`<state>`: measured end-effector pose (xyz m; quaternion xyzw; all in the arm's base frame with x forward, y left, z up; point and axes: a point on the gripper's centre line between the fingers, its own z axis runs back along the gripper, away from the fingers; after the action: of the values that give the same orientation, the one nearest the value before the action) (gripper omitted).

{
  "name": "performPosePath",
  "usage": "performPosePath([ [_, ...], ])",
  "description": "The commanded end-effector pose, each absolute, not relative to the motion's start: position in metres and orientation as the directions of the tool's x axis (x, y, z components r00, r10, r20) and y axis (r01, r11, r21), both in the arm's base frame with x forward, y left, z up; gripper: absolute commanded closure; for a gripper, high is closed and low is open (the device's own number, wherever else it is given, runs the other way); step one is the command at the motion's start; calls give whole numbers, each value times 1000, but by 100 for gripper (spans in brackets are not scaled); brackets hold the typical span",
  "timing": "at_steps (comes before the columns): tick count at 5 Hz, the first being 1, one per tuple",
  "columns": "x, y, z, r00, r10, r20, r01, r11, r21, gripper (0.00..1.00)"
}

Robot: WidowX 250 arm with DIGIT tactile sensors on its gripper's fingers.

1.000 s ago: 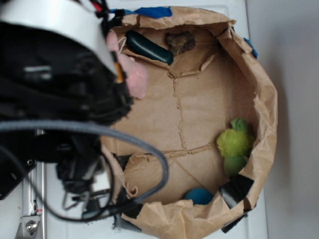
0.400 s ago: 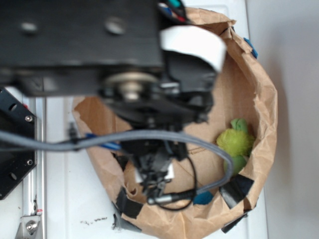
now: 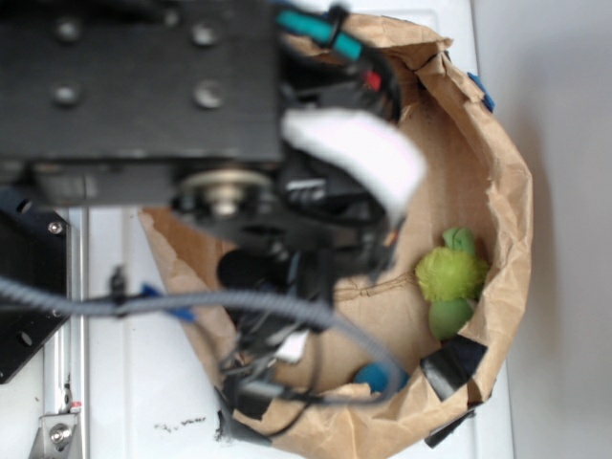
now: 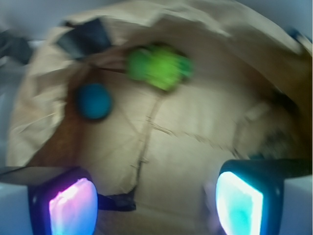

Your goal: Grab the blue ball.

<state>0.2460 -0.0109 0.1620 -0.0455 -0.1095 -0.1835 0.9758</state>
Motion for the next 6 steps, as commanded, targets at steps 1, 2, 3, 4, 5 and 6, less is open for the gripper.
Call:
performPosePath([
  [1,259,1,175,736,-545,402,597,802,-5,0],
  [2,260,-9,196,622,-587,519,733,669,-122,0],
  [3,260,-6,196,594,-599,537,742,665,-78,0],
  [4,265,-1,166,618,-634,465,732,680,-46,0],
  [5,270,4,148,634,-642,432,724,688,-41,0],
  [6,273,10,121,646,-654,393,728,683,-61,0],
])
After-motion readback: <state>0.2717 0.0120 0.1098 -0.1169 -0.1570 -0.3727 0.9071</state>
